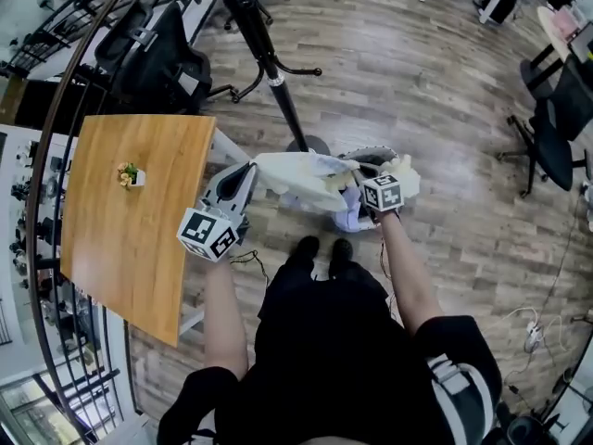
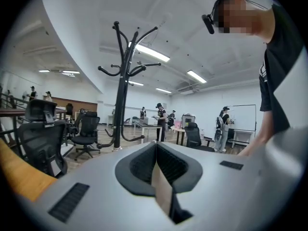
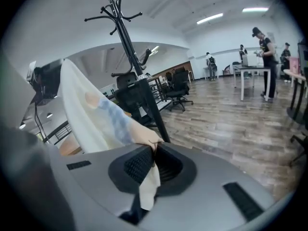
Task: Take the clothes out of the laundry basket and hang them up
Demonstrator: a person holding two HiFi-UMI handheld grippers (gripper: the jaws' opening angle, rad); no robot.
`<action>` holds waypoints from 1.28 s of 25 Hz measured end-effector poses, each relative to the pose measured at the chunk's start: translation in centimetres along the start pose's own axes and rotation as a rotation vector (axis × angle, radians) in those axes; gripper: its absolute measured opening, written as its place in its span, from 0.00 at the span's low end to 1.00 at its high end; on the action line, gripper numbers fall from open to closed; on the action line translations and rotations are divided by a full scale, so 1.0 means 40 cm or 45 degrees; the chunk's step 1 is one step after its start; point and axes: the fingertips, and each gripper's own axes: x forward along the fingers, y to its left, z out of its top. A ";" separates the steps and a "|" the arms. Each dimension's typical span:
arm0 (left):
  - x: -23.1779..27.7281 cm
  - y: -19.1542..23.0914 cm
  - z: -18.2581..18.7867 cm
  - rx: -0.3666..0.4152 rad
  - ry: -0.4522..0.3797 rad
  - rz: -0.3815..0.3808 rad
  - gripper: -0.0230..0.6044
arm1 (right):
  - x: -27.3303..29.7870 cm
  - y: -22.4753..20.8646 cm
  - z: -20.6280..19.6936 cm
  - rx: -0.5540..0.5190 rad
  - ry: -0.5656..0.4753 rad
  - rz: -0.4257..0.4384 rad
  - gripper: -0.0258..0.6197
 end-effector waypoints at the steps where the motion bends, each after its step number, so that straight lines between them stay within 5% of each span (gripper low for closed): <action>1: -0.017 0.020 -0.002 -0.010 -0.008 0.041 0.08 | -0.011 -0.006 0.020 0.004 -0.026 -0.004 0.06; 8: -0.127 0.138 0.002 -0.044 -0.074 0.296 0.08 | -0.082 -0.011 0.154 -0.039 -0.177 -0.013 0.06; 14: -0.166 0.180 -0.007 -0.043 -0.082 0.421 0.08 | -0.133 0.022 0.261 -0.098 -0.281 0.023 0.06; 32: -0.149 0.291 0.159 0.075 -0.191 0.470 0.08 | -0.167 0.077 0.448 -0.163 -0.449 0.089 0.06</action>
